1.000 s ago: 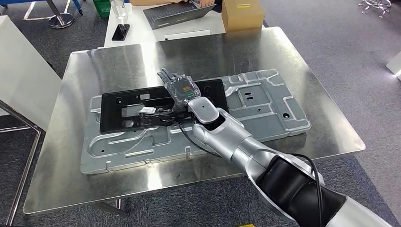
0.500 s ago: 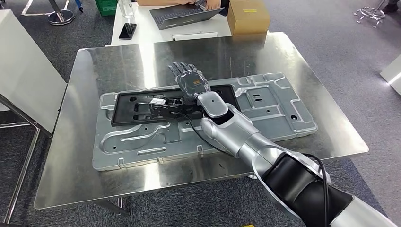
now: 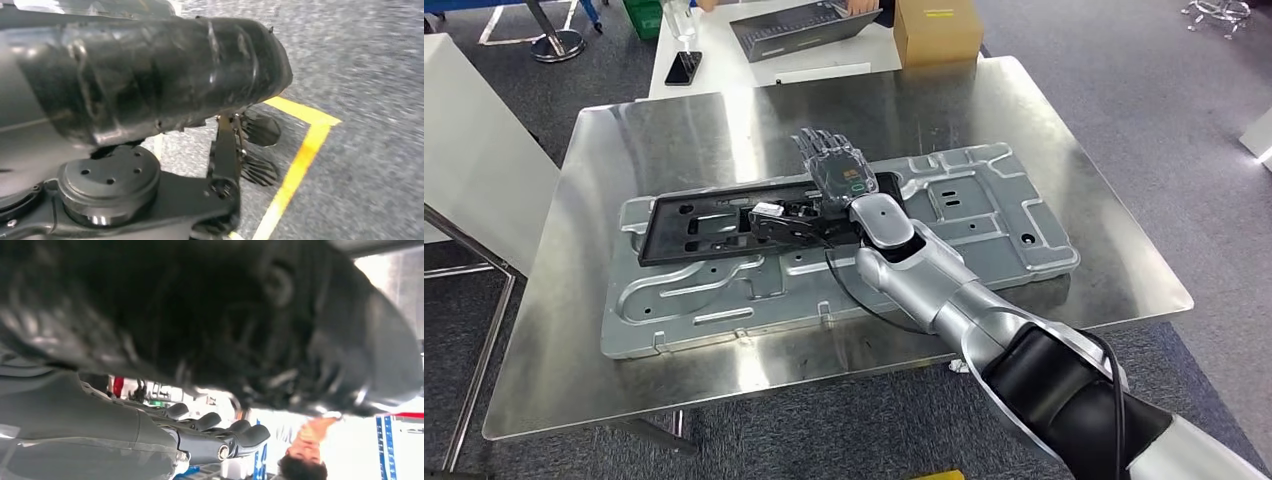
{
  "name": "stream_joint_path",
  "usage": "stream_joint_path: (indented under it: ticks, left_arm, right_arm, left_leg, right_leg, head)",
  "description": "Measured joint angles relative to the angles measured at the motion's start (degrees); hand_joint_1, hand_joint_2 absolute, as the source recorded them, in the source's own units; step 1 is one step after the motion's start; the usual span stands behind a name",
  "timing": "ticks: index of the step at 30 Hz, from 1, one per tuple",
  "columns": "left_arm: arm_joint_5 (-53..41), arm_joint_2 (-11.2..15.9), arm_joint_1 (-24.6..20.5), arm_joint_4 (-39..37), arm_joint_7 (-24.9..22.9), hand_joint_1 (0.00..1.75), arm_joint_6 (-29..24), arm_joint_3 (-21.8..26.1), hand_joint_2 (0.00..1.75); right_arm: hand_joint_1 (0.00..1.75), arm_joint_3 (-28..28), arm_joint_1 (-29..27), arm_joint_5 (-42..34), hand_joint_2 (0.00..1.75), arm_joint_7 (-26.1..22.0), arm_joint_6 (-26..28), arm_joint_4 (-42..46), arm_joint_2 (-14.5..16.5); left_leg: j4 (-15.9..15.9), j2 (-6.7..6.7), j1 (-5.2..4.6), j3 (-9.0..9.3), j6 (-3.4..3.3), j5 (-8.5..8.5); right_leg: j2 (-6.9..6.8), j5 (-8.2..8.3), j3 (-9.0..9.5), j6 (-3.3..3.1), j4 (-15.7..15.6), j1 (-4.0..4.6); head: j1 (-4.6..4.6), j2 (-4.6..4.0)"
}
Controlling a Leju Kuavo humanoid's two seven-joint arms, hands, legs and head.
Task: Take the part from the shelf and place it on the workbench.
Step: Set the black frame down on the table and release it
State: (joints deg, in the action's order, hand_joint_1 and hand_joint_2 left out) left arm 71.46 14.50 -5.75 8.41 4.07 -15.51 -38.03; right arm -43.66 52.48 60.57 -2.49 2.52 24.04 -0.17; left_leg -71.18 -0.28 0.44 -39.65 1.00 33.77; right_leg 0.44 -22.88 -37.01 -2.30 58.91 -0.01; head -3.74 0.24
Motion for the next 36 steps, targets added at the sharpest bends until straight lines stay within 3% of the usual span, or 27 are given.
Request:
stream_joint_path:
  ticks: [1,2,3,5,7,10,11,12,15,16,17,18,20,22,24,26,27,28,30,31,32,33,34,35,36]
  left_arm:
    - [0.0,0.0,0.0,0.0,-0.3,0.0,-0.1,0.0,0.0]
    - [0.0,-0.1,0.1,0.0,-0.4,0.0,-0.1,0.0,0.0]
    - [0.0,-0.1,0.1,0.0,-0.6,0.0,-0.1,0.0,0.0]
    - [0.0,-0.1,0.0,0.0,-0.7,0.0,-0.1,0.0,0.0]
    - [0.1,-0.1,-0.2,0.0,-0.7,0.0,-0.1,0.0,0.0]
    - [0.1,-0.2,-0.2,0.0,-0.7,0.0,-0.1,0.0,0.0]
    - [0.1,-0.3,-0.2,0.0,-0.7,0.0,-0.1,0.0,0.0]
    - [0.1,-0.4,-0.2,0.0,-0.7,0.0,-0.1,0.0,0.0]
    - [0.1,-0.5,-0.2,0.0,-0.8,0.0,-0.1,0.0,0.0]
    - [0.1,-0.5,-0.2,0.0,-0.9,0.0,-0.1,0.0,0.0]
    - [0.0,-0.6,-0.2,0.0,-0.9,0.0,-0.1,0.0,0.0]
    - [0.0,-0.6,-0.2,0.0,-1.0,0.0,-0.1,-0.1,0.0]
    - [-0.1,-0.8,-0.1,0.0,-1.0,0.0,-0.1,-0.1,0.0]
    - [-0.1,-1.0,-0.1,0.0,-1.2,0.0,-0.1,-0.2,0.0]
    - [-0.2,-1.1,0.0,0.0,-1.3,0.0,-0.1,-0.4,0.0]
    - [-0.2,-1.1,0.1,0.0,-1.4,0.0,-0.1,-0.5,0.0]
    - [-0.2,-1.2,0.2,0.0,-1.4,0.0,-0.1,-0.6,0.0]
    - [-0.2,-1.3,0.2,0.0,-1.4,0.0,0.0,-0.6,0.0]
    - [-0.3,-1.5,0.2,0.0,-1.5,0.0,0.0,-0.7,0.0]
    - [-0.3,-1.6,0.2,0.0,-1.4,0.0,0.0,-0.7,0.0]
    - [-0.3,-1.7,0.2,0.0,-1.4,0.0,0.0,-0.7,0.0]
    - [-0.3,-1.8,0.2,0.0,-1.4,0.0,0.0,-0.7,0.0]
    - [-0.4,-1.9,0.2,0.0,-1.4,0.0,0.0,-0.7,0.0]
    - [-0.4,-1.9,0.2,0.0,-1.4,0.0,0.0,-0.7,0.0]
    - [-0.4,-1.9,0.1,0.0,-1.4,0.0,0.0,-0.7,0.0]
  right_arm:
    - [0.0,0.2,-0.4,0.0,0.0,0.0,0.2,0.0,-0.1]
    - [0.0,0.4,-0.7,0.0,0.0,0.0,0.3,0.0,-0.1]
    - [0.0,0.5,-0.9,0.1,0.0,0.1,0.4,0.0,-0.2]
    - [0.0,0.7,-1.1,0.6,0.0,0.1,0.4,0.1,-0.4]
    - [0.0,0.8,-1.1,1.1,0.0,0.2,0.4,0.3,-0.6]
    - [0.0,0.9,-1.2,1.3,0.0,0.3,0.5,0.5,-0.9]
    - [0.0,0.9,-1.3,1.3,0.0,0.3,0.5,0.5,-1.1]
    - [0.0,0.9,-1.3,1.3,0.0,0.3,0.5,0.5,-1.2]
    - [0.0,0.9,-1.5,1.4,0.0,0.3,0.4,0.5,-1.5]
    - [0.0,0.9,-1.6,1.5,0.0,0.2,0.4,0.5,-1.5]
    - [0.0,0.9,-1.7,1.6,0.0,0.2,0.4,0.5,-1.6]
    - [0.0,0.9,-1.9,1.8,0.0,0.2,0.4,0.5,-1.6]
    - [0.0,0.9,-2.0,2.1,0.0,0.2,0.4,0.5,-1.7]
    - [0.0,0.9,-2.0,2.2,0.0,0.2,0.4,0.7,-1.9]
    - [0.0,0.9,-1.9,2.3,0.0,0.2,0.4,1.0,-2.0]
    - [0.0,0.9,-2.0,2.4,0.0,0.3,0.4,1.1,-2.2]
    - [0.0,0.9,-2.0,2.6,0.0,0.6,0.4,1.2,-2.2]
    - [0.0,0.9,-2.0,2.9,0.0,0.9,0.5,1.3,-2.2]
    - [0.0,0.9,-2.0,3.5,0.0,1.9,0.8,1.6,-2.4]
    - [0.0,0.9,-2.1,3.7,0.0,2.3,1.0,1.7,-2.4]
    - [0.0,0.9,-2.1,3.9,0.0,2.5,1.2,1.7,-2.5]
    - [0.0,0.9,-2.3,4.0,0.0,2.5,1.3,1.7,-2.6]
    - [0.0,0.9,-2.4,4.1,0.0,2.6,1.4,1.7,-2.7]
    - [0.0,0.9,-2.5,4.1,0.0,2.6,1.4,1.8,-2.7]
    - [0.0,0.9,-2.5,4.1,0.0,2.7,1.4,1.9,-2.8]
  left_leg:
    - [-2.3,0.0,0.06,-0.52,0.13,0.99]
    - [-2.3,0.0,0.09,0.03,0.16,0.89]
    - [-0.2,0.0,0.11,1.64,0.12,-0.09]
    - [8.2,-0.01,0.04,6.88,-0.18,-2.6]
    - [13.4,-0.08,-0.29,9.76,-0.7,-3.97]
    - [13.7,-0.07,-0.56,9.24,-1.7,-5.15]
    - [13.9,0.04,-0.49,8.84,-2.08,-5.81]
    - [14.1,0.17,-0.39,8.32,-2.49,-6.55]
    - [14.2,0.41,-0.4,6.07,-3.24,-8.44]
    - [14.2,0.43,-0.45,5.26,-3.28,-9.0]
    - [14.1,0.43,-0.49,4.49,-3.25,-9.53]
    - [14.0,0.43,-0.51,3.72,-3.18,-10.05]
    - [13.7,0.38,-0.52,2.32,-2.93,-10.97]
    - [13.3,0.31,-0.61,1.33,-2.48,-11.71]
    - [13.3,0.27,-0.57,1.01,-1.89,-12.57]
    - [13.3,0.17,-0.41,0.74,-1.28,-13.0]
    - [12.6,0.12,-0.36,0.23,-0.97,-12.0]
    - [10.9,0.09,-0.29,-0.49,-0.66,-9.92]
    - [4.6,0.14,-0.05,-2.28,-0.09,-4.07]
    - [0.9,0.15,0.05,-2.95,0.12,-2.0]
    - [-1.9,0.15,0.1,-3.1,0.24,-1.36]
    - [-3.3,0.15,0.12,-2.55,0.27,-2.02]
    - [-2.7,0.15,0.11,-1.07,0.19,-3.56]
    - [0.0,0.15,0.09,1.41,0.01,-5.09]
    - [4.0,0.14,0.0,4.54,-0.24,-5.52]
  right_leg:
    - [-0.03,0.31,-0.46,0.02,0.1,0.01]
    - [-0.05,0.65,-0.95,0.06,0.1,0.02]
    - [-0.04,1.01,-1.42,0.11,0.2,0.01]
    - [0.0,1.82,-2.16,0.45,0.2,0.04]
    - [0.01,2.62,-2.5,1.07,0.1,0.08]
    - [0.03,3.78,-2.8,2.08,-0.3,0.05]
    - [0.04,3.27,-3.15,2.35,0.0,0.0]
    - [0.04,1.71,-3.82,2.58,1.2,-0.03]
    - [-0.04,-6.92,-7.0,3.05,11.7,-0.14]
    - [-0.05,-8.52,-7.57,3.16,15.3,-0.14]
    - [-0.05,-8.68,-7.34,3.2,17.4,-0.14]
    - [-0.05,-7.77,-6.13,3.15,17.4,-0.14]
    - [-0.04,-5.15,-0.89,2.83,11.8,-0.11]
    - [0.03,-5.21,4.71,2.39,3.9,0.12]
    - [0.14,-6.02,6.78,2.01,0.1,0.43]
    - [0.05,-5.17,6.37,1.38,-0.6,0.4]
    - [-0.03,-4.62,5.92,0.96,-0.7,0.3]
    - [-0.1,-3.91,5.3,0.5,-0.9,0.14]
    - [-0.14,-2.61,3.77,-0.01,-1.0,0.04]
    - [-0.15,-1.98,2.94,-0.08,-0.9,0.06]
    - [-0.16,-1.39,2.09,-0.06,-0.8,0.08]
    - [-0.18,-0.81,1.23,-0.03,-0.7,0.1]
    - [-0.19,-0.25,0.34,0.03,-0.5,0.12]
    - [-0.19,0.26,-0.47,0.12,-0.3,0.12]
    - [-0.18,0.72,-1.17,0.26,-0.1,0.16]
  head:
    - [-0.01,0.0]
    - [-0.02,0.0]
    - [-0.01,0.0]
    - [-0.01,0.0]
    - [-0.11,0.0]
    - [-0.31,0.0]
    - [-0.35,0.0]
    - [-0.41,0.0]
    - [-0.66,0.0]
    - [-0.67,0.0]
    - [-0.68,0.0]
    - [-0.69,0.0]
    - [-0.7,0.0]
    - [-0.64,0.0]
    - [-0.74,0.0]
    - [-0.91,0.0]
    - [-0.85,0.0]
    - [-0.73,0.0]
    - [-0.49,0.0]
    - [-0.43,0.0]
    - [-0.43,0.0]
    - [-0.43,0.0]
    - [-0.42,0.0]
    - [-0.41,0.0]
    - [-0.41,0.0]
